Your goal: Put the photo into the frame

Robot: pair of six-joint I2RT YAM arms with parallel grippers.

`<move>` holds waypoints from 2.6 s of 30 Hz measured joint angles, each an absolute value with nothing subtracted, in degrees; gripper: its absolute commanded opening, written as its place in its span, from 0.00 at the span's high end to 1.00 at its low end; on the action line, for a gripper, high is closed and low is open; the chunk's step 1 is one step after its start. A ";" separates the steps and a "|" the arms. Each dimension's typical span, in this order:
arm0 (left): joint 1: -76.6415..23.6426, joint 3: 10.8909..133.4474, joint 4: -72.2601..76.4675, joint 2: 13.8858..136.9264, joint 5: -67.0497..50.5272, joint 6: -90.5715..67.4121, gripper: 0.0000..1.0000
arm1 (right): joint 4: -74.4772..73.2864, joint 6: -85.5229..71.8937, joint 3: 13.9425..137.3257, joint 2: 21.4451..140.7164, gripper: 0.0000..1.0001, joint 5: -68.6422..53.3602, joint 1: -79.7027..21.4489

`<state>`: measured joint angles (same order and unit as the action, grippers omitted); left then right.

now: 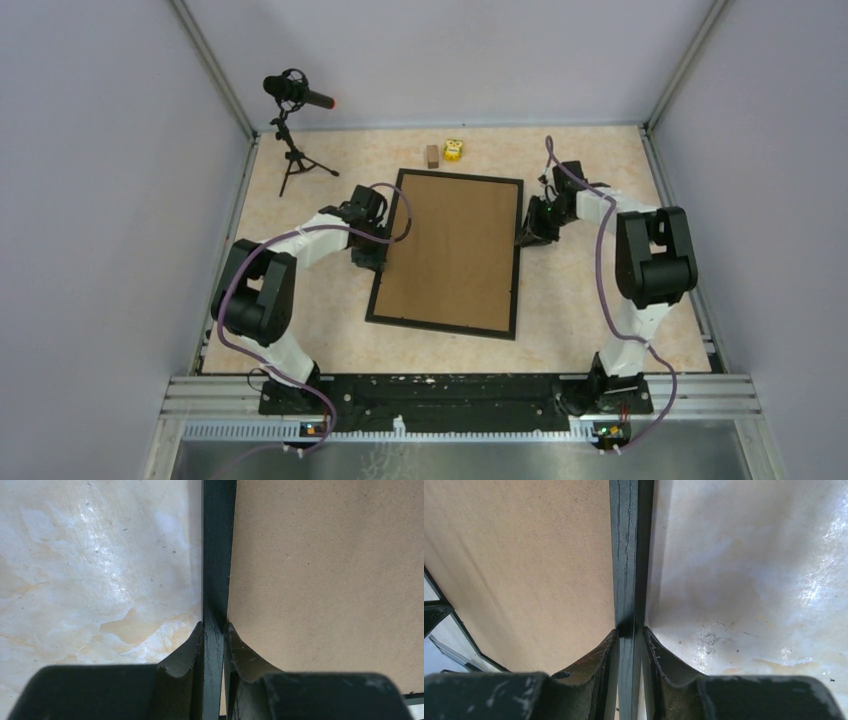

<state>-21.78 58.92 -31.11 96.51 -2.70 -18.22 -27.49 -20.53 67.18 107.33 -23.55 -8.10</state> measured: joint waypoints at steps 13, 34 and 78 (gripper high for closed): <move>-21.80 58.92 -31.11 96.51 -2.70 -18.04 0.89 | -30.96 -23.20 70.35 108.42 0.82 -16.19 -11.70; -21.50 58.92 -31.94 96.27 -1.19 -18.00 0.90 | -35.94 -26.17 79.31 112.09 0.40 -4.25 -20.34; -21.52 58.92 -31.94 96.27 -1.17 -17.82 0.96 | -34.17 -17.02 76.18 112.81 0.76 -20.21 -12.21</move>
<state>-21.52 58.92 -31.94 96.27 -1.17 -17.82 -34.17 -17.02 76.18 112.81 -20.21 -12.21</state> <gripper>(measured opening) 0.189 0.241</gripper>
